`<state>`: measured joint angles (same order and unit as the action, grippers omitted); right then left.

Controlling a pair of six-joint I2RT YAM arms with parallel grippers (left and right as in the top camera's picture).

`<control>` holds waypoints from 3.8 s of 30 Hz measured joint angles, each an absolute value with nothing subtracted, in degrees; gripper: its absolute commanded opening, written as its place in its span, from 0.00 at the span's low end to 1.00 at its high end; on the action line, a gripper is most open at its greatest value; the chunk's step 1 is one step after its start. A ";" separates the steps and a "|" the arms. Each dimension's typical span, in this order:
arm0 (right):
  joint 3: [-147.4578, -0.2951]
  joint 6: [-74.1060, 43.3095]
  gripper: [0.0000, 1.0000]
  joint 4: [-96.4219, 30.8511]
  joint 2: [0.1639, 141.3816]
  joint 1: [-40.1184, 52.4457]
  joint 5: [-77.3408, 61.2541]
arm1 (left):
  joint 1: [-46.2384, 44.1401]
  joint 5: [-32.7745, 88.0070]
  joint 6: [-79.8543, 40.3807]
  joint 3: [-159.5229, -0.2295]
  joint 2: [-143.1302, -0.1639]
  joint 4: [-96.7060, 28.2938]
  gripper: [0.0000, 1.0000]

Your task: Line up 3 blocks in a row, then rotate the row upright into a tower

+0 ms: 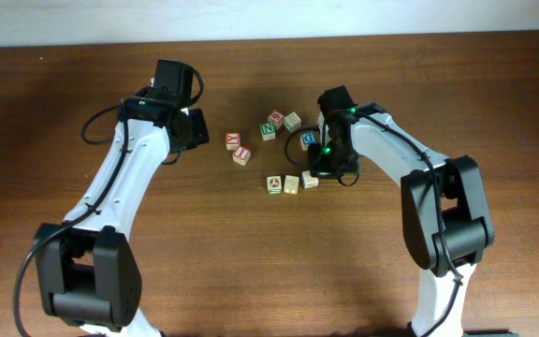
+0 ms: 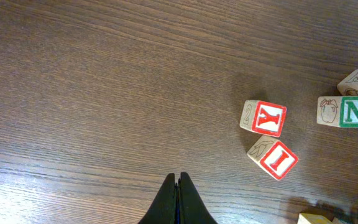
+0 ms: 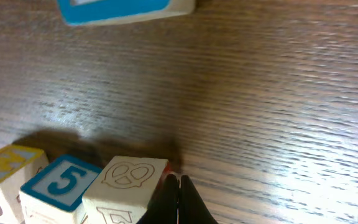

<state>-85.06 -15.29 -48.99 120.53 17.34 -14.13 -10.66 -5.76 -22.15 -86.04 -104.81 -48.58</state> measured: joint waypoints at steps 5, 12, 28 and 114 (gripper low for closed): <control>-85.06 -18.02 0.04 -50.06 120.53 21.37 -17.72 | -10.66 -5.74 -22.15 -86.04 -104.81 -48.60 0.01; -85.65 -21.02 0.05 -47.79 120.44 24.05 -17.23 | -10.66 -5.78 -22.06 -86.04 -104.81 -47.68 0.00; -78.41 -34.06 0.04 -40.80 113.89 36.53 -8.36 | -5.98 -5.93 -20.58 -86.04 -104.81 -46.50 0.00; -70.78 -22.50 0.04 -32.71 111.55 19.92 -24.99 | -17.17 25.96 -23.38 -63.64 -109.08 -22.28 0.00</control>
